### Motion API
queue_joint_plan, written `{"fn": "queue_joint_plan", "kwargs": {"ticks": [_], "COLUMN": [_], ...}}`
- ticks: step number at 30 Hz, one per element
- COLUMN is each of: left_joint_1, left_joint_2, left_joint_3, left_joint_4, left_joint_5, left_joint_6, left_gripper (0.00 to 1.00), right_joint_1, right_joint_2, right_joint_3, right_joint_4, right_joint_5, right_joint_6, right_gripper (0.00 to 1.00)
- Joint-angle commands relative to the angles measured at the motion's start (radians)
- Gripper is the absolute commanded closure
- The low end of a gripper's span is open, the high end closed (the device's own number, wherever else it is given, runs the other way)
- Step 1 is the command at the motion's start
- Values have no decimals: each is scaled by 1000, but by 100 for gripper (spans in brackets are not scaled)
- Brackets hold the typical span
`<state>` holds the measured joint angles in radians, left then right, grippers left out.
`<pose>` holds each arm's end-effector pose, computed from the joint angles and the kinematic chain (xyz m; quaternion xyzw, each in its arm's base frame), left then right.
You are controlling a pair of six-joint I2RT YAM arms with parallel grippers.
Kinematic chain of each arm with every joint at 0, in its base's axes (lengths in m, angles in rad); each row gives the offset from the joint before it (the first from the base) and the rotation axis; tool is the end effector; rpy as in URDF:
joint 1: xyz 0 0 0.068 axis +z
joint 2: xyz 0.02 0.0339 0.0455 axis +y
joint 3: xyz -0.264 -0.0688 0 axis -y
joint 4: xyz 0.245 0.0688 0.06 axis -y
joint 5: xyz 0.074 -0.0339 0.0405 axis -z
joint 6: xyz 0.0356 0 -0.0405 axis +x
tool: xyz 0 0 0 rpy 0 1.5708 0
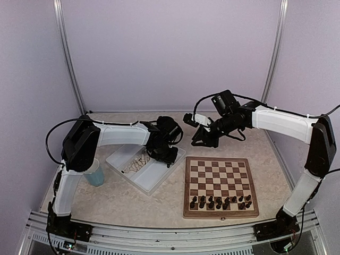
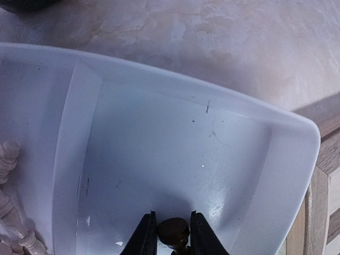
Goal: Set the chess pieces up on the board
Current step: Pick up the bishop from the storage box, then pass from the left arm to the right
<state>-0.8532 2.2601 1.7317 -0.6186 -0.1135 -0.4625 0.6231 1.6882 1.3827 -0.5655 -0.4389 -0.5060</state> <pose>0.3152 -0.3550 0.1458 0.1778 0.9598 -0.0845 0.2001 0.2925 0.2288 0.2780 -0.5536 0.7347 0.2237 0.3220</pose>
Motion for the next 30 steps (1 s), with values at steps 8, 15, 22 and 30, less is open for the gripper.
{"fn": "queue_joint_plan", "kwargs": {"ticks": [8, 15, 22, 30], "left_joint_1": [5, 119, 242, 298], "left_joint_2": [33, -207, -387, -486], "left_joint_3": [36, -89, -177, -294], "left_joint_4": [-69, 112, 291, 522], "left_joint_5": [16, 242, 483, 653], "left_joint_6": [-16, -144, -301, -515], "left_gripper": [92, 95, 97, 97], "right_joint_1": [-10, -10, 70, 269], "right_joint_2": [-47, -51, -45, 48], "right_joint_3": [-21, 46, 136, 252], "right_joint_4": [20, -1, -20, 96], "right_joint_5": [-22, 35, 175, 542], "right_joint_6": [10, -35, -204, -378], "right_gripper": [77, 75, 63, 62]}}
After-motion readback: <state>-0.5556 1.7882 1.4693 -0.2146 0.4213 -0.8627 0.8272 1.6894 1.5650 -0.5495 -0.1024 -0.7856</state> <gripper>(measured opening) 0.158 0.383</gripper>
